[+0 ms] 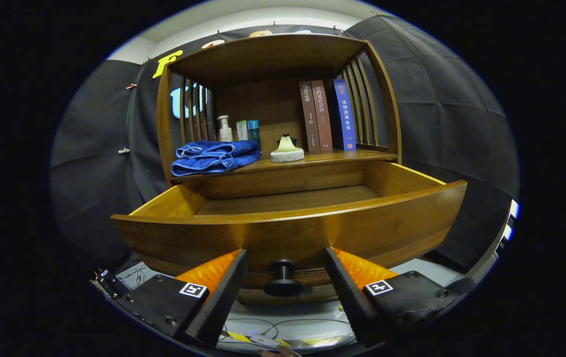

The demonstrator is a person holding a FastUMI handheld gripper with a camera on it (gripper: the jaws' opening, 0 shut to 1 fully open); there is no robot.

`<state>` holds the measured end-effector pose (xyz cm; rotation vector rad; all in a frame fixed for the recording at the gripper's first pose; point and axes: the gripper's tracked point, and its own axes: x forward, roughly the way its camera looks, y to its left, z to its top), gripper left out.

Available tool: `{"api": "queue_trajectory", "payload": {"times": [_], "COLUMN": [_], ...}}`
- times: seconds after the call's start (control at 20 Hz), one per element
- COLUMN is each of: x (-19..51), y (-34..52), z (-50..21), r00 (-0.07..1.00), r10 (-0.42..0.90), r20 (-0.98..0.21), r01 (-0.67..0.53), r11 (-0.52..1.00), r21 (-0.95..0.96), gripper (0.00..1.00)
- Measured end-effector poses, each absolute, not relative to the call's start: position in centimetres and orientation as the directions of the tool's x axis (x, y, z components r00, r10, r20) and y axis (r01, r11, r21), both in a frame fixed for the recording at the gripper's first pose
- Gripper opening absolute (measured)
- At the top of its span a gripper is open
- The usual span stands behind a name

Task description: Pull open the drawer, take out the items inside it, and place them on the countertop above the cabinet.

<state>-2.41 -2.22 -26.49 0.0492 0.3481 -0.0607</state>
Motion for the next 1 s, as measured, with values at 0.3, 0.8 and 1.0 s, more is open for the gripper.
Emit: {"api": "queue_trajectory", "payload": {"times": [0.3,0.8,1.0], "x": [1.2,10.3,12.8], "y": [-2.3,-2.5,-2.7], "z": [-26.5,-27.2,-27.5], "r00": [0.94,0.944,0.945], "r10": [-0.051,-0.06,-0.058], "r20": [-0.338,-0.324,-0.323], "r01": [0.07,0.084,0.082], "r11": [0.997,0.995,0.995], "r21": [0.044,0.061,0.06], "gripper": [1.0,1.0,1.0]}}
